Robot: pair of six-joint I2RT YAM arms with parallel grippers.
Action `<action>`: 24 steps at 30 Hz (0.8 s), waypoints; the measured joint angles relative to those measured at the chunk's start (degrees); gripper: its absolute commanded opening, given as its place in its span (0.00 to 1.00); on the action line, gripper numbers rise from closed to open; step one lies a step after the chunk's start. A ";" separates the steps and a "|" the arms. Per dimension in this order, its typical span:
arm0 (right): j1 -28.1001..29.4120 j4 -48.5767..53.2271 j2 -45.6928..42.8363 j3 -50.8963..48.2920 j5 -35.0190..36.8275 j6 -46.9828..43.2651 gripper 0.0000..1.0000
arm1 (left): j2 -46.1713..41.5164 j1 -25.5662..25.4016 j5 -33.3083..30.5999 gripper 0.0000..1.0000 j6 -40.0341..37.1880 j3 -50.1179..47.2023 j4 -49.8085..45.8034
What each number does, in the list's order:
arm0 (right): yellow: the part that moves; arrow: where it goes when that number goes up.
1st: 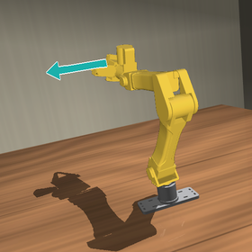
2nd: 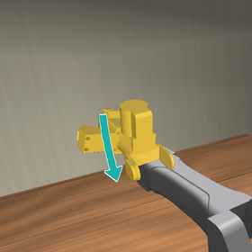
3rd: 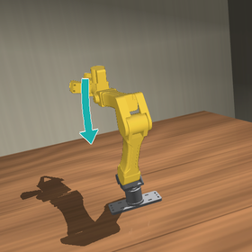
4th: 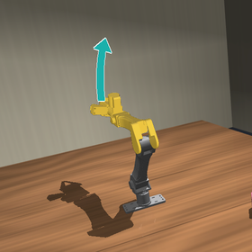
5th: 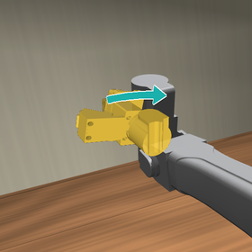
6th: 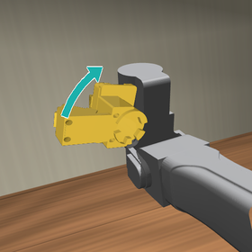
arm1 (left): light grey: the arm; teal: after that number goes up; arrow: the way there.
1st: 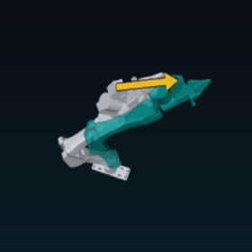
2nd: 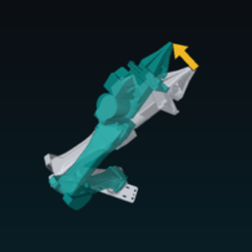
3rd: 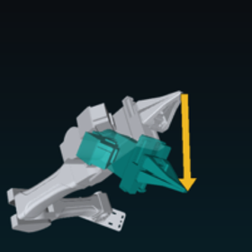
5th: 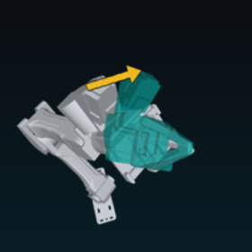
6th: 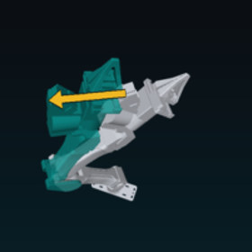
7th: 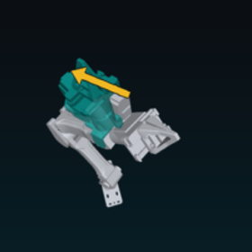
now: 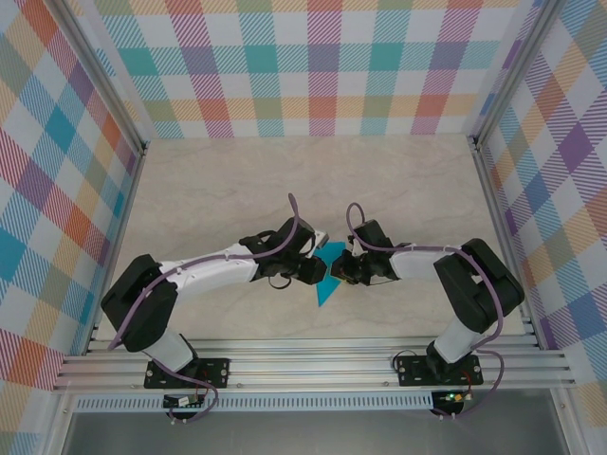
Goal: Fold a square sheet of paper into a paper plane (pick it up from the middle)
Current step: Fourth fold the wing at the center of the table.
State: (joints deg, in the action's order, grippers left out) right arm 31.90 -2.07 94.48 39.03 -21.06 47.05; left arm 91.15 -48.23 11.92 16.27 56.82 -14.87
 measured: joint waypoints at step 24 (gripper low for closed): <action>0.00 2.21 -3.10 0.83 0.42 -1.46 0.17 | 12.59 0.00 -4.13 0.00 6.93 1.42 2.32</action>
State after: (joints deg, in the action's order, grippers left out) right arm 31.90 0.14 91.37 39.86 -20.64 45.58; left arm 103.74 -48.23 7.79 23.20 58.24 -12.56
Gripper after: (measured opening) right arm 0.170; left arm 0.046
